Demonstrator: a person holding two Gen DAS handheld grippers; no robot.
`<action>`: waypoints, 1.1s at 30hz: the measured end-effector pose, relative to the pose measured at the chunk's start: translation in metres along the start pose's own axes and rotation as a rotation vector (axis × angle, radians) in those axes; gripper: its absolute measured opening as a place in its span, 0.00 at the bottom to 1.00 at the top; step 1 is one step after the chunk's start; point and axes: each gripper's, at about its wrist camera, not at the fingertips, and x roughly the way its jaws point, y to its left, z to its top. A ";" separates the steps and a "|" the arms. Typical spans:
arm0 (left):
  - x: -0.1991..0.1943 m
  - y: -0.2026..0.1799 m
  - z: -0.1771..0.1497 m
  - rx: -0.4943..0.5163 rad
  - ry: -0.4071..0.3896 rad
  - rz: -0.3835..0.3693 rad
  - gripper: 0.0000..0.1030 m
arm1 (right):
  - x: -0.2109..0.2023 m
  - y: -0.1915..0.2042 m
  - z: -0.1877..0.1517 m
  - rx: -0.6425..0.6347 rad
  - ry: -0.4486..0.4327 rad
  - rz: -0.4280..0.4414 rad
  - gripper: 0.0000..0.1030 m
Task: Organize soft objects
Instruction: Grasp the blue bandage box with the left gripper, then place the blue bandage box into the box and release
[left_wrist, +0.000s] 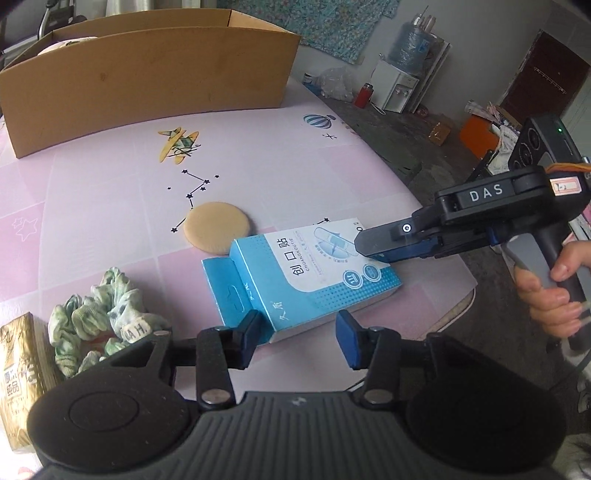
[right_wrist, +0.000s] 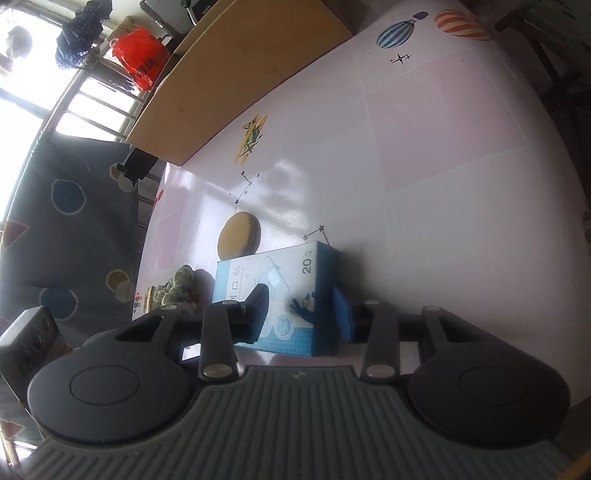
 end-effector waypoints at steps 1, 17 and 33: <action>0.002 -0.003 0.001 0.023 -0.004 0.009 0.47 | 0.001 -0.003 0.003 0.018 0.014 0.025 0.46; -0.030 -0.016 0.016 0.125 -0.134 0.107 0.34 | -0.014 0.066 0.001 -0.387 -0.151 -0.137 0.36; -0.037 0.084 0.272 0.204 -0.230 0.253 0.35 | -0.002 0.186 0.255 -0.536 -0.362 -0.110 0.35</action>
